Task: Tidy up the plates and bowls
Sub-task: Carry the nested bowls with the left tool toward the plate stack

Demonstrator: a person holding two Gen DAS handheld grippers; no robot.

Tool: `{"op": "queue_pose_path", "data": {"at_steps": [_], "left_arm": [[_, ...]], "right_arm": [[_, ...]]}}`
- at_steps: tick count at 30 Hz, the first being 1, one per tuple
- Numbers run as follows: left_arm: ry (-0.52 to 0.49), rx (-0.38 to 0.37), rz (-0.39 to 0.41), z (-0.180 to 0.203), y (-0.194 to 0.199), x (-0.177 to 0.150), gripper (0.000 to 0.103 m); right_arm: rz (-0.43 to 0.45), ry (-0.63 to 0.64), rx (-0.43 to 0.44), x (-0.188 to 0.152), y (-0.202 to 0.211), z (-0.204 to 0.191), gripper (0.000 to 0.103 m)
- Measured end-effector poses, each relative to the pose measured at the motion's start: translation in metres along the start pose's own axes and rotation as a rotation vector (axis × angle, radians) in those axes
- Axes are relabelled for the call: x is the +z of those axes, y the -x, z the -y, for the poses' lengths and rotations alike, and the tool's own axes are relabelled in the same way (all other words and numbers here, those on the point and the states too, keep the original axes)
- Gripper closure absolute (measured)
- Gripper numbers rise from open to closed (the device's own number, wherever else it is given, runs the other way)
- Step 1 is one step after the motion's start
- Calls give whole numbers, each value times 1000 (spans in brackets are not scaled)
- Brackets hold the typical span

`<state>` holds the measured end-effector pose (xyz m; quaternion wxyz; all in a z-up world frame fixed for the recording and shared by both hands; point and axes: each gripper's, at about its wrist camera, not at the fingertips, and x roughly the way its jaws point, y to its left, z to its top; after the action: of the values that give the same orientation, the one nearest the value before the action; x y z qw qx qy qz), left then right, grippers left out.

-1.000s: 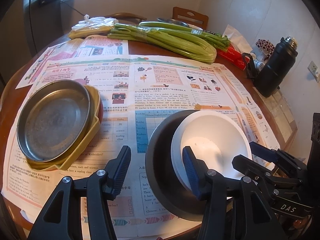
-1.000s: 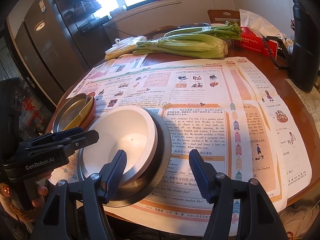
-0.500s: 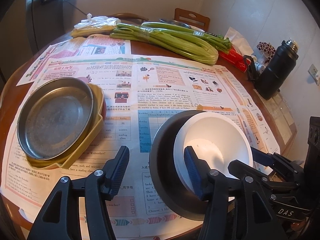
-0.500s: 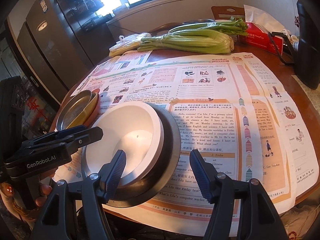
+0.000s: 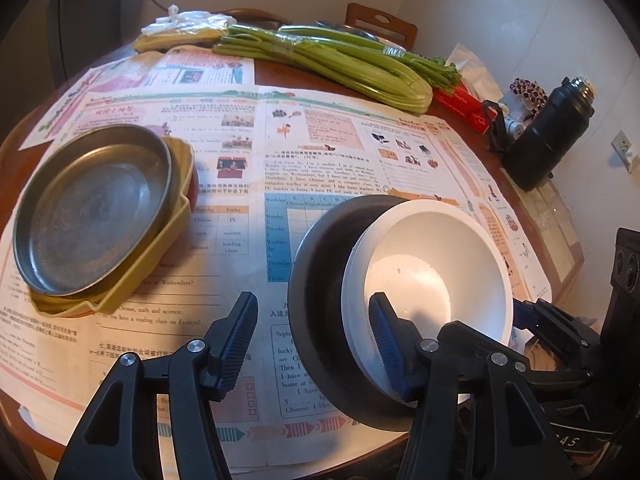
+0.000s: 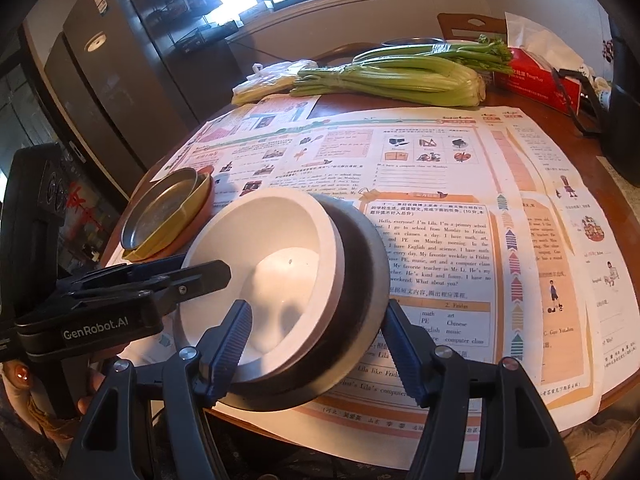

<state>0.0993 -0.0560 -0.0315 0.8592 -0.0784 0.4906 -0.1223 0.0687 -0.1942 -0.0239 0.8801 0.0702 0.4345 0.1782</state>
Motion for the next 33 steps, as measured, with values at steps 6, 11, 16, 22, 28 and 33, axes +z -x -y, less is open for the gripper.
{"op": "queue_pose_path", "data": {"at_steps": [6, 11, 16, 22, 28, 33], "left_arm": [[7, -11, -33, 0, -10, -1, 44], [8, -20, -52, 3, -19, -2, 44], [-10, -25, -56, 9, -21, -1, 44], [-32, -24, -65, 17, -23, -1, 46], [-56, -18, -64, 26, -26, -1, 47], [-53, -23, -67, 26, -26, -1, 47]], "right_arm": [[-8, -4, 20, -1, -4, 0, 35], [-4, 2, 26, -2, -7, -1, 35], [-2, 10, 29, -2, -8, 0, 36], [6, -10, 55, -3, -7, 9, 36], [24, -22, 68, -3, -2, 15, 40], [24, -24, 71, -3, 0, 16, 43]]}}
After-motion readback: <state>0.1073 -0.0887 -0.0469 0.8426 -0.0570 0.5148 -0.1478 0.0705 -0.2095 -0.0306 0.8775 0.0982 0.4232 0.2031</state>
